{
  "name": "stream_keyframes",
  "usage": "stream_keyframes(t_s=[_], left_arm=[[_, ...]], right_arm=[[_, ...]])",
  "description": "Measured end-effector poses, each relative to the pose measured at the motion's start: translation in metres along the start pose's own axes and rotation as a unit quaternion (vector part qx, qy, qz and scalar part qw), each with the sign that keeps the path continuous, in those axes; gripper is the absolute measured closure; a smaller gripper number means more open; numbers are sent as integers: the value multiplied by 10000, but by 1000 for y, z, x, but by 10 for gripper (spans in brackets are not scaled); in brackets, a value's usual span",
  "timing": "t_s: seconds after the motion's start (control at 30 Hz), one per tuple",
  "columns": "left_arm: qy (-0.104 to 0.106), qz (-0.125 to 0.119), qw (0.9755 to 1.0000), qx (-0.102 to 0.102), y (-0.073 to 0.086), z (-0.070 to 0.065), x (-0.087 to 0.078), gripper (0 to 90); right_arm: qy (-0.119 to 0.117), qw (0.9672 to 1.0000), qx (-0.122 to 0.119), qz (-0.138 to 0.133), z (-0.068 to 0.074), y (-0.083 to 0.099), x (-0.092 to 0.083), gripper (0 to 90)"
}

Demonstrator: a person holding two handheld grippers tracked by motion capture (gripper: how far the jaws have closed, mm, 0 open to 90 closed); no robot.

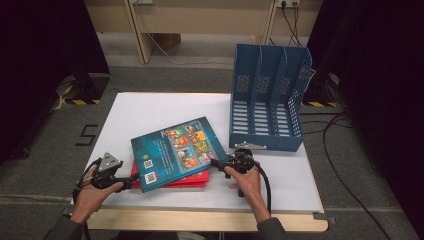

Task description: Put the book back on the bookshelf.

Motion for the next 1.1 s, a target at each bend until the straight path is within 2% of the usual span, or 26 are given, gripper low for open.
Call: stream_keyframes(t_s=[0.03,0.2,0.23,0.27,0.57,0.6,0.63,0.67,0.7,0.77,0.83,0.93,1.03,1.1], left_arm=[[16,-14,10000,-9,0,-1,0,260],[-21,-22,9999,151,0,-7,0,305],[-16,-9,9999,169,0,-7,1,311],[-21,21,9998,201,1,-7,2,318],[-49,-55,9997,233,1,-15,2,379],[-70,-51,9996,272,1,-16,2,394],[-82,-64,9995,297,1,-17,2,394],[-99,-70,9994,311,1,-18,2,399],[-106,-77,9994,312,0,-19,2,399],[-116,-118,9992,357,0,-21,3,407],[-151,-126,9989,424,-1,-23,3,415],[-184,-163,9985,488,-2,-27,4,420],[25,-266,9988,409,-5,-35,7,413],[50,-306,9977,596,-8,-44,10,388]], right_arm=[[38,9998,170,-122,-2,-1,-1,363],[113,9992,245,-292,-1,-3,-2,394],[106,9989,265,-367,-1,-3,-3,416],[32,9978,309,-591,-1,-6,-6,472],[-31,9956,419,-833,0,-13,-11,521],[-91,9940,480,-976,1,-15,-14,551],[-91,9940,480,-976,1,-15,-14,551],[-230,9916,555,-1145,3,-18,-16,587],[-230,9916,555,-1145,3,-18,-16,587],[-521,9872,693,-1340,8,-21,-18,622],[-505,9873,647,-1361,10,-22,-19,627],[-520,9855,534,-1525,15,-29,-23,643],[-733,9847,506,-1495,21,-32,-20,662],[-724,9868,382,-1398,29,-32,-12,663]])
Point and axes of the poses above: each handheld gripper's, and its own axes: x roughly forward along the jaws, y roughly out of its underside, z roughly to its left, the point moved 1 cm from there along x, roughly forward along the jaws, and after that the axes turned 3 degrees about -y, right-handed, at the moved point
